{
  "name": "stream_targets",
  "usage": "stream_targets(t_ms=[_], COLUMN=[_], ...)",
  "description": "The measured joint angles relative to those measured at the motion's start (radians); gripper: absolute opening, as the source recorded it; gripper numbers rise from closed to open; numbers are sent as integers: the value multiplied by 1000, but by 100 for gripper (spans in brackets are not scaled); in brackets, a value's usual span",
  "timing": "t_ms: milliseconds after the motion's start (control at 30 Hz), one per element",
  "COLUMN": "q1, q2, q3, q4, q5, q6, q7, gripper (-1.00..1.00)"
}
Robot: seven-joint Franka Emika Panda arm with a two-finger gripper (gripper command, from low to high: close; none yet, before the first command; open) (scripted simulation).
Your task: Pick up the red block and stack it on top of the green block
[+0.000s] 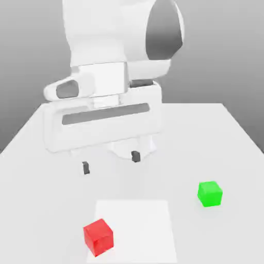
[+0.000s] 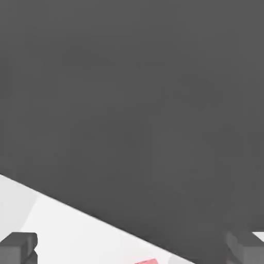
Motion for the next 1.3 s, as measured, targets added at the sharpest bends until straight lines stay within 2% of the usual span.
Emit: stream_targets(t_ms=[200,367,400,633,800,967,1300], q1=[-26,-84,-97,-98,-56,42,390], q2=[201,379,406,407,249,141,-64], q3=[-13,59,75,76,15,117,279], q4=[-52,-33,-29,-29,-58,-138,-320], q5=[-38,49,65,65,-46,-100,-148], q6=[95,230,251,251,126,94,77], q7=[-145,-236,-248,-249,-170,-341,-809], gripper=[0,0,-100,-100,-100,-100,-100])
